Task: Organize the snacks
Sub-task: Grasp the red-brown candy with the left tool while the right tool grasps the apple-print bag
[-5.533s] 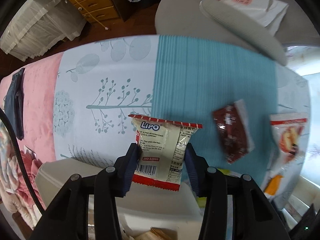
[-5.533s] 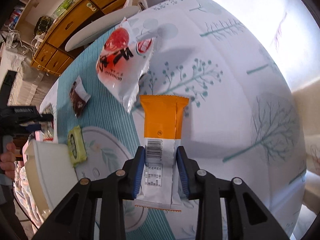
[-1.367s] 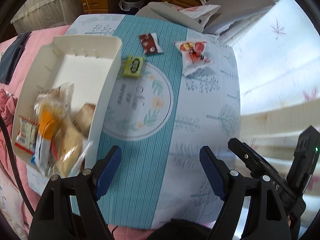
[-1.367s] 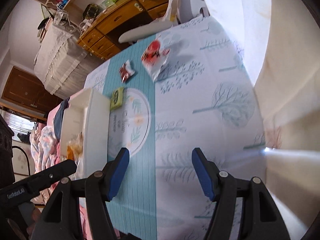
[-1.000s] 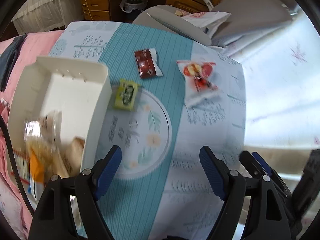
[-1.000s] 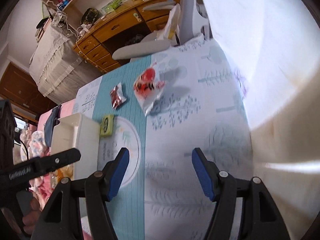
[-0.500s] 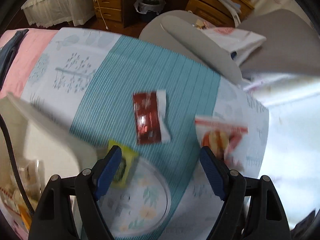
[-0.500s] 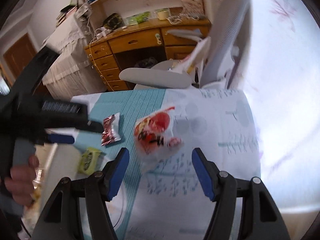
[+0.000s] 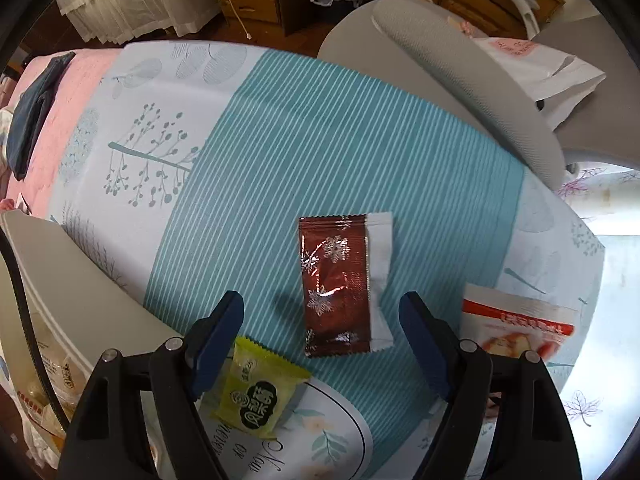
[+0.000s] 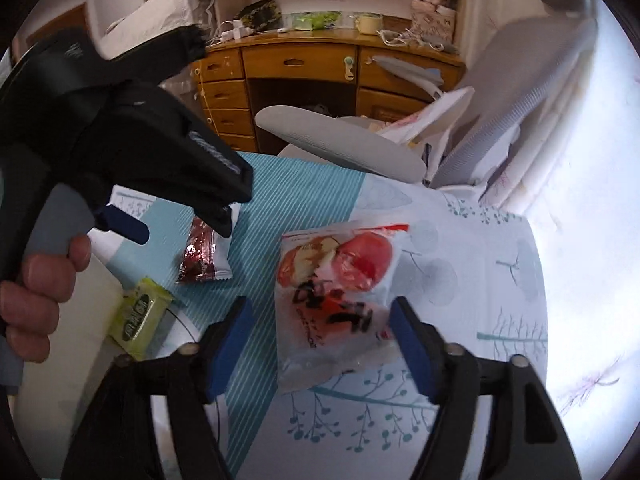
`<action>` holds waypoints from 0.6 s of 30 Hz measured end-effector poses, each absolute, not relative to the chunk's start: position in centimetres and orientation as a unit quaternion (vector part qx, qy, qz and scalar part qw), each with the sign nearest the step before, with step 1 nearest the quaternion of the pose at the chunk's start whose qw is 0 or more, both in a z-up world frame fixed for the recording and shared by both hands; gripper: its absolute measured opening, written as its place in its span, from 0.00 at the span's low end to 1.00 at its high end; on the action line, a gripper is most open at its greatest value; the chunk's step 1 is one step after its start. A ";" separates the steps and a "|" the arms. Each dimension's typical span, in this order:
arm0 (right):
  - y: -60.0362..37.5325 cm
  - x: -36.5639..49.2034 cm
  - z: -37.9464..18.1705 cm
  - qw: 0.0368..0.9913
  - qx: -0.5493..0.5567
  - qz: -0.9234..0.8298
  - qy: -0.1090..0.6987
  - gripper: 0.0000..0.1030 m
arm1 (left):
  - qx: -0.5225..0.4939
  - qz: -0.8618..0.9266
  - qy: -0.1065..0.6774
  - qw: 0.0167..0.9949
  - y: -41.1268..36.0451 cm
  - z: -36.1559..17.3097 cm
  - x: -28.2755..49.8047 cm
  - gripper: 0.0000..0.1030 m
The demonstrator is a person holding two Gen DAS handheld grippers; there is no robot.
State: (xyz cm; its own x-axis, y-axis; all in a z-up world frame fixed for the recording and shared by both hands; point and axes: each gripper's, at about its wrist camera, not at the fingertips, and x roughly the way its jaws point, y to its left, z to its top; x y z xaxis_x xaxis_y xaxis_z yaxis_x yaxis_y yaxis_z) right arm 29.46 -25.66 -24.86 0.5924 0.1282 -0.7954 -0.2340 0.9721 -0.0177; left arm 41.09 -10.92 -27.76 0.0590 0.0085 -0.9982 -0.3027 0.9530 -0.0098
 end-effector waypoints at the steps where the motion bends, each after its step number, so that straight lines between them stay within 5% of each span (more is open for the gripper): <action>1: -25.4 29.6 -25.0 0.891 -0.070 0.098 0.438 0.75 | -0.109 0.107 0.680 0.717 -10.9 -28.1 41.2 0.77; 11: -25.5 30.3 -27.1 0.884 -0.088 0.062 0.454 0.76 | -0.089 0.095 0.689 0.713 -11.3 -30.0 42.3 0.64; 15: -26.2 30.5 -27.8 0.881 -0.067 0.048 0.466 0.76 | -0.080 0.090 0.680 0.723 -11.8 -29.7 42.2 0.47; 18: -26.8 30.4 -28.0 0.883 -0.041 0.051 0.465 0.75 | -0.078 0.086 0.680 0.724 -12.2 -29.6 42.5 0.46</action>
